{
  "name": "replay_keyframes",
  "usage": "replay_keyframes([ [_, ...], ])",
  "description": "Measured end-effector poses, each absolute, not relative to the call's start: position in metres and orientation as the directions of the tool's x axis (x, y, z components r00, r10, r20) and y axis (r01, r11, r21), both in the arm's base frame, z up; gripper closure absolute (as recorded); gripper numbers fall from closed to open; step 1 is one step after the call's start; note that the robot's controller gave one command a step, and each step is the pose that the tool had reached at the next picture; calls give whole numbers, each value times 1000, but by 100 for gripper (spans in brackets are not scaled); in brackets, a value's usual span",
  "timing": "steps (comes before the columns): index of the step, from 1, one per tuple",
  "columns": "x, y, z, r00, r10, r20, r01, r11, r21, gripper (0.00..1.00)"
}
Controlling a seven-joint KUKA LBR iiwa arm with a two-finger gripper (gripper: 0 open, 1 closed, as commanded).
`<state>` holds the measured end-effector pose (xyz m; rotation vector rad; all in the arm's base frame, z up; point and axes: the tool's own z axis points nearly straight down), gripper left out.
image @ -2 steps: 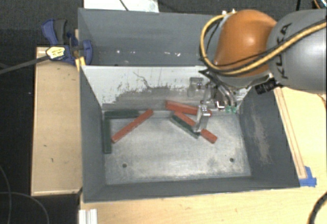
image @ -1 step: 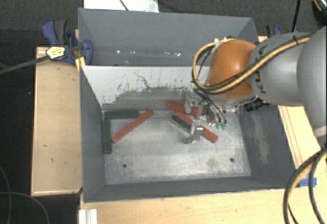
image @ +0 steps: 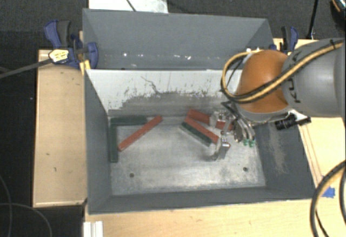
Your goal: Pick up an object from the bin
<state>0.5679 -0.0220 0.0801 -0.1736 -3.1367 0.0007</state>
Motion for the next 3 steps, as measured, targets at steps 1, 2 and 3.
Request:
replay_keyframes([
  [1, 587, 4, 70, -988, 156, -6, 156, 988, 2, 0],
  [2, 588, 3, 74, -987, 160, -8, 160, 987, 3, 100],
  [3, 593, 103, 198, -960, -279, -10, -279, 960, 1, 100],
])
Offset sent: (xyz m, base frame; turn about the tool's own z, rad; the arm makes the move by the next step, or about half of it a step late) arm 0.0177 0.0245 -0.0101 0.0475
